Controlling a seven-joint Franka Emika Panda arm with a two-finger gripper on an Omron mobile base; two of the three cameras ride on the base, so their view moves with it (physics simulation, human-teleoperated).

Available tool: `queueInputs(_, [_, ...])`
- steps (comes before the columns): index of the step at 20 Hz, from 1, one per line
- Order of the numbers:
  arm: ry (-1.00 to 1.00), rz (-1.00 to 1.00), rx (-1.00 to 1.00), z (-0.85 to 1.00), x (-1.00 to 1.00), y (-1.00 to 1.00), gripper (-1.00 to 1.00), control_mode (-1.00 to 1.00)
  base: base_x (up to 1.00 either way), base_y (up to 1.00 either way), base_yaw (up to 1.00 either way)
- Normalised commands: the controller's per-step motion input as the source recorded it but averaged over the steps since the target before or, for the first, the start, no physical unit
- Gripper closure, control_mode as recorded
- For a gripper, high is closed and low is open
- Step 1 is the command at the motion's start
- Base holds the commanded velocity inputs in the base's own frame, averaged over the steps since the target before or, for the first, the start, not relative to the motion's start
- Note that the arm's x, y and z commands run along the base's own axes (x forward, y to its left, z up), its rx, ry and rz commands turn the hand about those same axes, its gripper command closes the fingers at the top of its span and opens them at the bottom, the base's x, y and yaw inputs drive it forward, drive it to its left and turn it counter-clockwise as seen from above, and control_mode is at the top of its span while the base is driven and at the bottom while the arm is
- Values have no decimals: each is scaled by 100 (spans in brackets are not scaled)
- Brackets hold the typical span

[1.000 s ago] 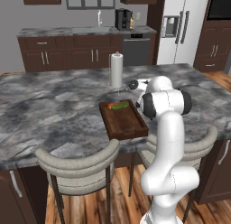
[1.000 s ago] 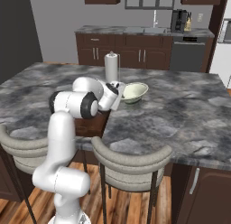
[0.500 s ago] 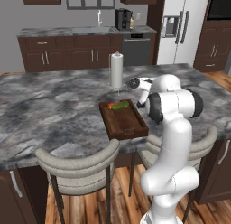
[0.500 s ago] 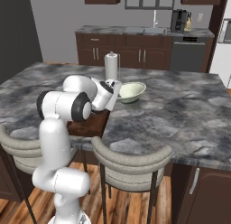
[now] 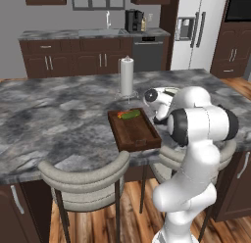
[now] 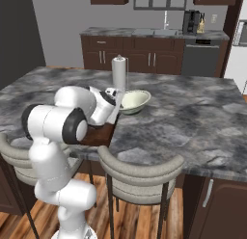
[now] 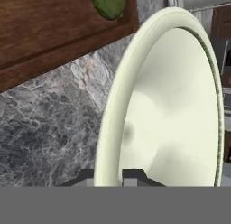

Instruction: Place the two vegetables and bowl onto the tray for setting up a vegetable dip station.

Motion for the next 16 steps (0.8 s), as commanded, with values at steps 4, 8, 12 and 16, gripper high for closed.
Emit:
queueInputs(4, [0, 10, 3, 21, -66, 31, 100, -100, 0, 0, 0])
queueInputs(8, [0, 7, 1, 25, -56, 48, 100, -100, 0, 0, 0])
queueInputs(12, [4, 10, 0, 15, -51, 64, 100, -100, 0, 0, 0])
queueInputs(16, [2, 11, 0, 4, -37, 58, 100, -100, 0, 0, 0])
